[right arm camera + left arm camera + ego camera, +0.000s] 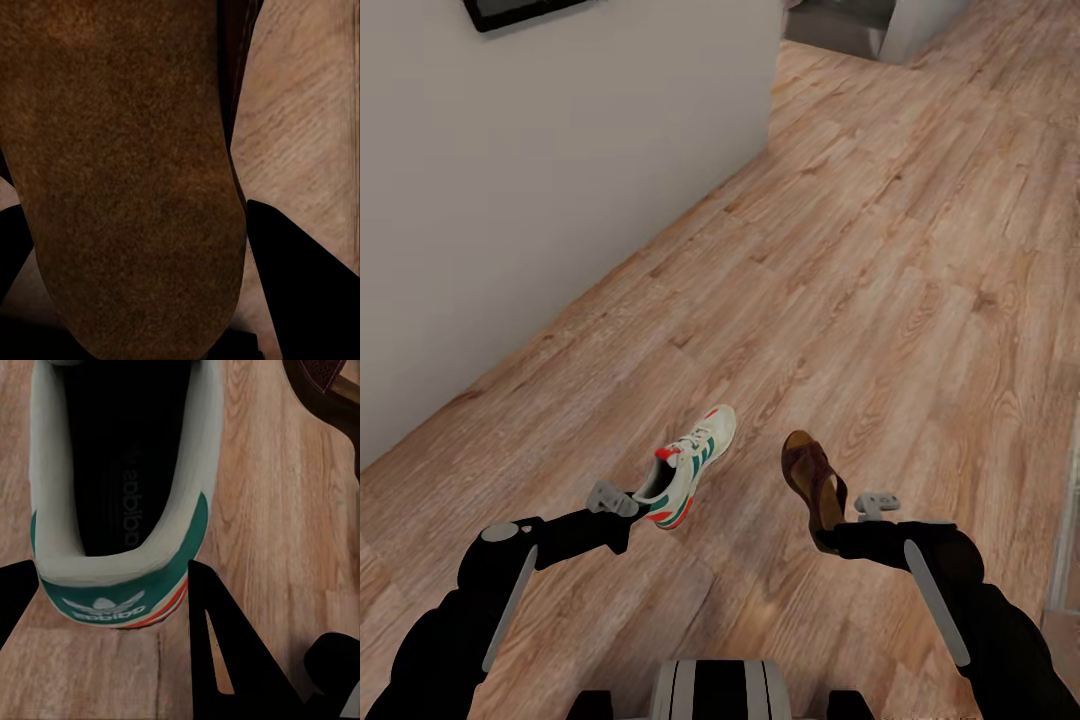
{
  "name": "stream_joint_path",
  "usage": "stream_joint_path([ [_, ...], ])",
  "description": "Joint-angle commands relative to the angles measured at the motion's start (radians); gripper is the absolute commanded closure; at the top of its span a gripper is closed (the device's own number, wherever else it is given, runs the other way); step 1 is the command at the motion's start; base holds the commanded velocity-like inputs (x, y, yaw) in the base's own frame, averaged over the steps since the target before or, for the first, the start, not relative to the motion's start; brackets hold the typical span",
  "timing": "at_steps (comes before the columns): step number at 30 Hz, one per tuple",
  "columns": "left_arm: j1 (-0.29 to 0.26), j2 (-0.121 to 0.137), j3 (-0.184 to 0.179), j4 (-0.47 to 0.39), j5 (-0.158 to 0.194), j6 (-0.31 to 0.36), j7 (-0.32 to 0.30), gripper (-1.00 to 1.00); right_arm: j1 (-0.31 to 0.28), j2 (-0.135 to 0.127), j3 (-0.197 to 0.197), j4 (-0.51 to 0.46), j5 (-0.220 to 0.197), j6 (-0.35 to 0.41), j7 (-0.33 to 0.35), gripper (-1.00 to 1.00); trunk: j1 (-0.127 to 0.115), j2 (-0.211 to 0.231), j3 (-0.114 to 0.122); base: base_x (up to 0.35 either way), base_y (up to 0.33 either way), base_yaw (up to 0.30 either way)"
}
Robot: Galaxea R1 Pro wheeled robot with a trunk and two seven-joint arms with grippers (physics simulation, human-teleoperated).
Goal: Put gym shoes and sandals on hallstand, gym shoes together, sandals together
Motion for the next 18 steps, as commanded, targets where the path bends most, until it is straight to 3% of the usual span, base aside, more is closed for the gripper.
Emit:
stream_joint_path([
  [1,0.000,0.000,0.000,-0.002,-0.007,0.003,-0.007,1.00,-0.001,-0.001,0.000,-0.001,-0.007,0.004,-0.003,1.00,0.000,0.000,0.001,0.000,0.000,-0.224],
  [5,0.000,0.000,0.000,-0.002,-0.007,0.003,-0.007,1.00,-0.001,-0.003,-0.088,-0.003,-0.008,0.004,-0.002,1.00,0.000,0.000,0.005,0.000,0.000,-0.217],
  [8,0.000,0.000,0.000,-0.002,-0.008,0.003,-0.007,1.00,-0.001,-0.002,-0.114,-0.003,-0.009,0.004,-0.001,1.00,0.000,0.000,0.009,0.000,0.000,-0.200],
  [18,0.000,0.000,0.002,-0.002,-0.010,0.003,-0.007,1.00,-0.001,0.000,-0.121,-0.002,-0.007,0.004,-0.002,1.00,0.000,0.000,0.022,0.000,0.000,-0.160],
])
